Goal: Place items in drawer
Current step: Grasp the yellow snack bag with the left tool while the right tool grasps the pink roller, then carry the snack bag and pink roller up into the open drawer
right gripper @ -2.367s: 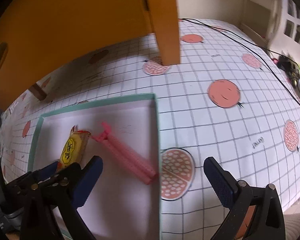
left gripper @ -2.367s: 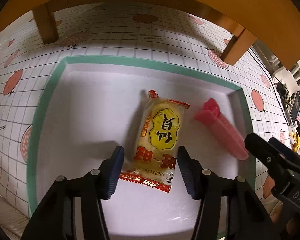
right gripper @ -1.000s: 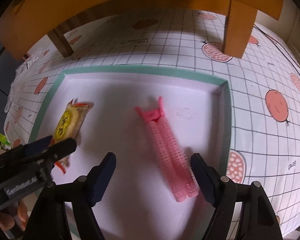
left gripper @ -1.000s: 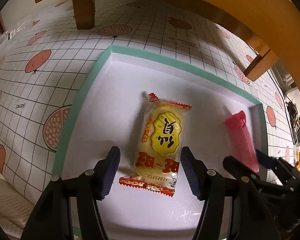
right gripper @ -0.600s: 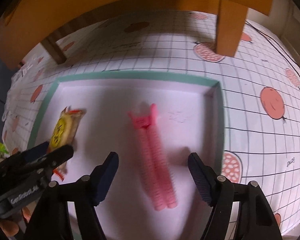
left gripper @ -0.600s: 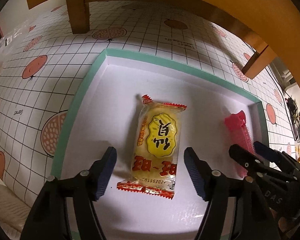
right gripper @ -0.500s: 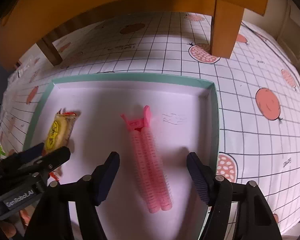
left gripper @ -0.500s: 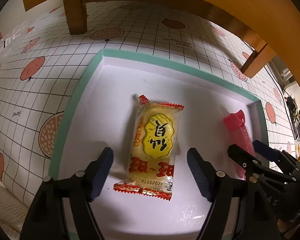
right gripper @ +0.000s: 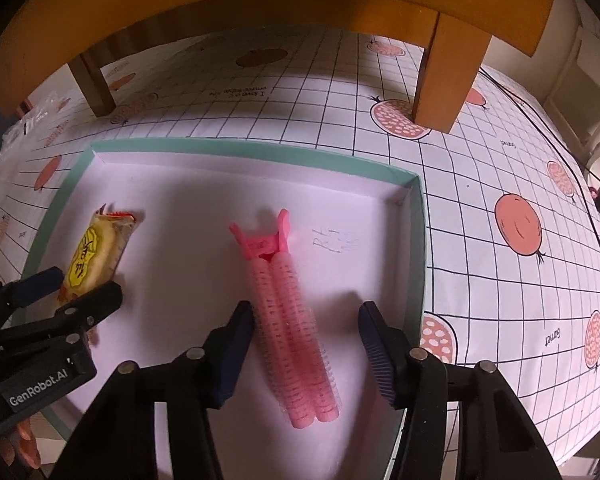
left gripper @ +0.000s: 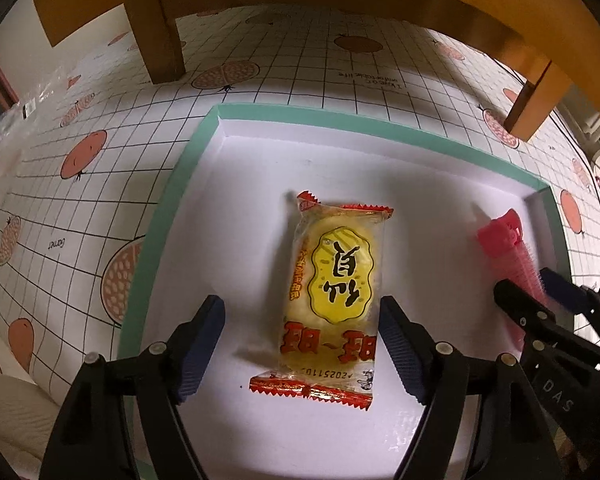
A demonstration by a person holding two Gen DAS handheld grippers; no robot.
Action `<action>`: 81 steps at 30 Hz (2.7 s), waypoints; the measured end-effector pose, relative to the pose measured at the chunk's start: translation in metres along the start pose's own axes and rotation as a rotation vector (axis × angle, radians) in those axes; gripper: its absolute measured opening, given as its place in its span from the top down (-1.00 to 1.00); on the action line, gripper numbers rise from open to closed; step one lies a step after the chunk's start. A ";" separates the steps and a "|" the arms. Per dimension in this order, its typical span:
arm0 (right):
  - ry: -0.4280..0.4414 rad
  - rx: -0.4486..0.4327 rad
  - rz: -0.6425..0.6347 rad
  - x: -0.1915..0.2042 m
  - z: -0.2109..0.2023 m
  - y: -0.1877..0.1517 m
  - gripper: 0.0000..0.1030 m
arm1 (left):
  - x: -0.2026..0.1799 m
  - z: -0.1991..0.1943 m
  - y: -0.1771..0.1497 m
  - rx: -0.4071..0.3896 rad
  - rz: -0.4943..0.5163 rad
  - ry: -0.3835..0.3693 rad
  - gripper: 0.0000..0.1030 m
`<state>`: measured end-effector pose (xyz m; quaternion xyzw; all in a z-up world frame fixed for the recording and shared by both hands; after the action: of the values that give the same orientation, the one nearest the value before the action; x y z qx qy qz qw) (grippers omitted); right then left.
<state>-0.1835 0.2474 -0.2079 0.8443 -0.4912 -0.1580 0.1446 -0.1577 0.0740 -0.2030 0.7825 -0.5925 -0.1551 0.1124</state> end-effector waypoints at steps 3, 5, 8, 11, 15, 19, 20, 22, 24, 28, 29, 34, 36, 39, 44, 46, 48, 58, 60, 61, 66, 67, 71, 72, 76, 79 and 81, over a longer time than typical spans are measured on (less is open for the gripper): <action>0.004 -0.005 -0.003 0.001 -0.001 0.000 -0.03 | 0.003 0.000 0.001 -0.009 0.004 0.000 -0.32; 0.003 -0.011 -0.007 0.002 -0.002 0.000 0.11 | 0.005 -0.001 0.002 -0.015 0.005 -0.001 -0.21; -0.002 -0.016 -0.013 0.004 -0.004 -0.001 0.22 | 0.009 -0.002 0.002 -0.021 -0.003 -0.002 -0.09; 0.003 -0.019 -0.015 0.006 -0.005 -0.002 0.32 | 0.013 -0.003 0.005 -0.027 -0.016 0.002 0.13; 0.008 -0.020 -0.011 0.005 -0.005 -0.002 0.35 | 0.017 -0.005 0.006 -0.025 -0.046 -0.012 0.19; 0.010 -0.019 -0.008 0.005 -0.005 -0.003 0.36 | 0.018 -0.006 0.004 -0.021 -0.053 -0.016 0.19; 0.011 -0.018 -0.006 0.005 -0.006 -0.004 0.36 | 0.018 -0.006 0.004 -0.019 -0.057 -0.019 0.20; 0.011 -0.016 -0.003 0.006 -0.006 -0.007 0.39 | 0.019 -0.007 0.003 -0.012 -0.065 -0.023 0.20; 0.013 -0.012 0.003 0.006 -0.007 -0.010 0.41 | 0.021 -0.008 0.002 -0.008 -0.070 -0.025 0.20; 0.026 -0.005 0.020 0.007 -0.008 -0.016 0.44 | 0.022 -0.012 0.000 -0.010 -0.074 -0.031 0.20; 0.028 -0.002 0.022 0.008 -0.009 -0.018 0.44 | 0.022 -0.013 0.000 -0.012 -0.072 -0.034 0.20; 0.038 0.005 0.036 0.009 -0.014 -0.022 0.44 | 0.022 -0.021 0.000 -0.023 -0.062 -0.045 0.20; 0.039 0.001 0.047 0.009 -0.018 -0.022 0.44 | 0.023 -0.025 0.000 -0.028 -0.061 -0.047 0.20; 0.038 -0.016 0.052 0.010 -0.027 -0.020 0.45 | 0.026 -0.031 0.001 -0.037 -0.066 -0.056 0.20; 0.044 -0.058 0.048 0.014 -0.046 -0.016 0.45 | 0.028 -0.047 0.004 -0.054 -0.085 -0.084 0.20; 0.047 -0.069 0.052 0.016 -0.053 -0.014 0.45 | 0.028 -0.058 0.007 -0.064 -0.112 -0.122 0.20; 0.049 -0.097 0.053 0.015 -0.064 -0.010 0.45 | 0.027 -0.068 0.012 -0.083 -0.130 -0.155 0.20; 0.062 -0.293 0.091 0.015 -0.146 0.027 0.44 | 0.006 -0.145 0.039 -0.212 -0.098 -0.305 0.20; 0.059 -0.339 0.089 0.014 -0.165 0.037 0.44 | 0.002 -0.161 0.044 -0.246 -0.088 -0.326 0.20; 0.057 -0.358 0.088 0.013 -0.174 0.041 0.44 | 0.000 -0.171 0.047 -0.268 -0.081 -0.339 0.20; 0.038 -0.437 0.083 0.013 -0.211 0.060 0.44 | -0.005 -0.208 0.059 -0.334 -0.076 -0.389 0.20; 0.036 -0.449 0.083 0.013 -0.217 0.063 0.44 | -0.006 -0.215 0.061 -0.345 -0.077 -0.398 0.20; 0.034 -0.493 0.078 0.013 -0.238 0.073 0.44 | -0.005 -0.236 0.070 -0.383 -0.078 -0.422 0.20; 0.032 -0.501 0.076 0.012 -0.242 0.076 0.44 | -0.005 -0.240 0.073 -0.391 -0.079 -0.425 0.20; 0.017 -0.534 0.064 0.012 -0.261 0.088 0.44 | -0.007 -0.263 0.085 -0.427 -0.090 -0.441 0.20; 0.012 -0.559 0.055 0.011 -0.272 0.097 0.44 | -0.006 -0.273 0.096 -0.446 -0.099 -0.448 0.20; 0.007 -0.575 0.046 0.010 -0.279 0.104 0.44 | -0.006 -0.278 0.101 -0.455 -0.099 -0.453 0.20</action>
<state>-0.1458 0.2138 0.0858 0.7577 -0.4449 -0.2846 0.3833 -0.1447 0.0497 0.0919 0.7108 -0.5135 -0.4592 0.1422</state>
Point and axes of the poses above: each gripper's, at about its wrist camera, not at the fingertips, and z roughly the way its jaws point, x to its left, y to its top, the point moved 8 cm from there along z, roughly the way its jaws point, and after that the axes turned 15 degrees about -z, right-handed, at the moved point
